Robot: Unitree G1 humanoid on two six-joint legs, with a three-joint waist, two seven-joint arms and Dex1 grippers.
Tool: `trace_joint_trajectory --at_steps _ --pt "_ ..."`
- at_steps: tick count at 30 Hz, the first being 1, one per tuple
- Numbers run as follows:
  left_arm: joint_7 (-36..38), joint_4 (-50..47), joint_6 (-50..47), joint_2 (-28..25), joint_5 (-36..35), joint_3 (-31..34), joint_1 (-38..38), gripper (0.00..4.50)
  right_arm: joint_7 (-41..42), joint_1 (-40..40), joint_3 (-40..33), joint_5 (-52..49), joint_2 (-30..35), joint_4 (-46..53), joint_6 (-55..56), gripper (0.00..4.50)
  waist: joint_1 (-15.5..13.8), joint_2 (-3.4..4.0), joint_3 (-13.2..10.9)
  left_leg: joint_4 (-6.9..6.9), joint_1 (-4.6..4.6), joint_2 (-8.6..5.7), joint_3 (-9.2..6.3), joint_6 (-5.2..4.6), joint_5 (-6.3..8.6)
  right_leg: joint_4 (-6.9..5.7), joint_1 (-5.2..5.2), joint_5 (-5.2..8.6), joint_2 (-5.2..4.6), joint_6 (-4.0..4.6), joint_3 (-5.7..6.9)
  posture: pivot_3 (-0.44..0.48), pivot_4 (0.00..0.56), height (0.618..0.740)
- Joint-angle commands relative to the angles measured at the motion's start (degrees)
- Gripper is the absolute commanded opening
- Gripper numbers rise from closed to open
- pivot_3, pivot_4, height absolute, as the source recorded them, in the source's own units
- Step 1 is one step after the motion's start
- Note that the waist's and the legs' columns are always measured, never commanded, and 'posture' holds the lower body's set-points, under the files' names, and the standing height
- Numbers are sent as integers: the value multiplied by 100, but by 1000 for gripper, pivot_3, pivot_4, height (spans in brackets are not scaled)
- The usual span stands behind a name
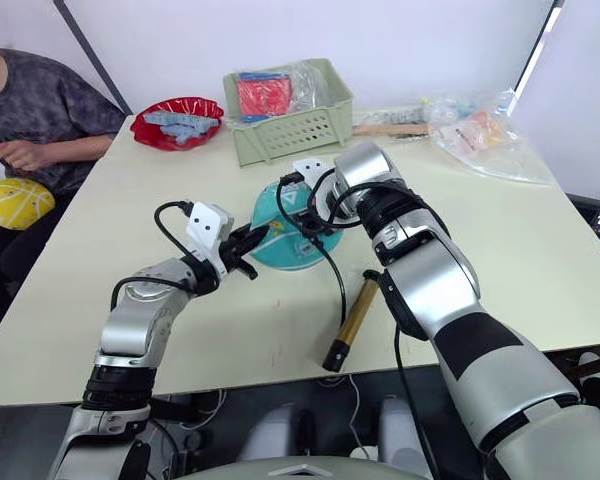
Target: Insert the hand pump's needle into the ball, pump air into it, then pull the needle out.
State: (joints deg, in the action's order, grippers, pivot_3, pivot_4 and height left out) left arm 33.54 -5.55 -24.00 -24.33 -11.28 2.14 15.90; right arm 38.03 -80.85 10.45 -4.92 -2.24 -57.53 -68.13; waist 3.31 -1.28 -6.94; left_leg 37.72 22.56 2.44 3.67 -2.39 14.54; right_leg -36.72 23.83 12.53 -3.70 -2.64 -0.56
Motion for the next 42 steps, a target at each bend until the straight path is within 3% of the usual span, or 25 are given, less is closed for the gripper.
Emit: trace_joint_trajectory --at_steps 1,10,23,24,28,34,42 --pt "574 -215 -109 275 -220 -830 -118 59 -113 26 -176 -121 -427 0 633 327 4 1 4 -2 0 4 -5 0 0 -1 0 2 0 3 4 0 150 738" --pt "522 16 -84 209 -152 -642 -2 59 953 611 724 183 121 1329 835 327 8 9 3 -11 -4 11 -14 0 0 -2 -1 4 2 7 8 0 150 738" --pt "593 273 50 195 -81 -576 71 59 1009 1309 1026 134 537 2767 476 327 -79 36 -23 -12 17 11 -27 1 -1 2 9 5 -10 9 26 0 150 738" --pt "592 282 58 199 -78 -576 75 0 1009 1338 1025 122 568 2831 457 1343 -87 42 -27 -12 17 11 -28 1 -1 2 9 5 -11 9 28 0 150 738" --pt "542 306 77 217 -58 -508 41 0 1072 1520 1036 55 1000 3479 242 3073 -169 70 -56 -13 38 -19 -47 1 -2 2 10 14 -42 -6 53 0 150 738" --pt "536 311 106 232 -45 -518 -9 0 1101 1825 973 -230 1603 4404 27 3073 -268 76 -60 -14 136 -74 -92 1 -1 38 54 14 -108 -57 107 0 150 738" --pt "539 396 134 217 -58 -530 41 0 1017 2701 646 -643 2334 5927 104 3073 -282 98 -76 -23 141 -115 -179 -3 0 77 1 30 -138 -78 186 0 150 738"
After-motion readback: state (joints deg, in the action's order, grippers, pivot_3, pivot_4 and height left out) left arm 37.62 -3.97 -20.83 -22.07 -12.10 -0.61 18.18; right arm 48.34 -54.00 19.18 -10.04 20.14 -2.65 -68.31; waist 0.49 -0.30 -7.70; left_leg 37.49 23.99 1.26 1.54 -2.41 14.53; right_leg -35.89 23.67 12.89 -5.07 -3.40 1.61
